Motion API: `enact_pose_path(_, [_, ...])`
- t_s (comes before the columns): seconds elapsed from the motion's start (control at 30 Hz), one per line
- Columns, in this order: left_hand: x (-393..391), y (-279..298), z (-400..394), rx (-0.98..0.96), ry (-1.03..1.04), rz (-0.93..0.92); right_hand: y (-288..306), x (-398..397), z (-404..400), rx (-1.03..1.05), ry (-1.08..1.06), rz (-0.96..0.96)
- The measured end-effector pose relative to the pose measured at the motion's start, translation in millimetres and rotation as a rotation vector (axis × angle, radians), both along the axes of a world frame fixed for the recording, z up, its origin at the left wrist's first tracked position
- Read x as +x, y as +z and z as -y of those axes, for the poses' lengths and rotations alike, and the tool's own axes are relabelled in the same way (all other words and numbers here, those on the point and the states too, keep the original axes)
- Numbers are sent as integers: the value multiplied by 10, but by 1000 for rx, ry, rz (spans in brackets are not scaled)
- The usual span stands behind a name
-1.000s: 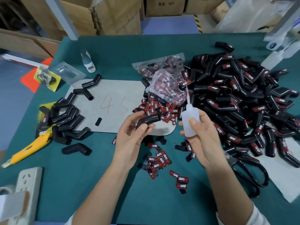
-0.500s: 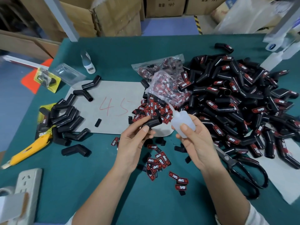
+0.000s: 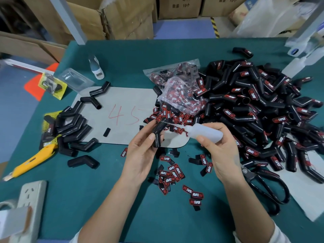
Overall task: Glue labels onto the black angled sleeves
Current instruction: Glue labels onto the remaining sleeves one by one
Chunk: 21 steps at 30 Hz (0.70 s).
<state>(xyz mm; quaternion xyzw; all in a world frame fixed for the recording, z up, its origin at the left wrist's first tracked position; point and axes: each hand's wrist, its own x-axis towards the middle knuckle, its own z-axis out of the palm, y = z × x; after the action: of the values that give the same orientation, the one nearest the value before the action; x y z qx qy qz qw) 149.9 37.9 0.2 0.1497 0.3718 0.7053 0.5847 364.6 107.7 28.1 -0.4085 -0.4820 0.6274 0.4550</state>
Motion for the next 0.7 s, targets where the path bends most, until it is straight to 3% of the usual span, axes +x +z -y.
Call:
enact_pose_path(0.2, [-22, -38, -14, 2, 39, -36, 58, -11, 37, 41, 1, 10])
enact_pose_path(0.7, [-34, -8, -7, -6, 39, -10, 85, 4, 66, 197, -43, 242])
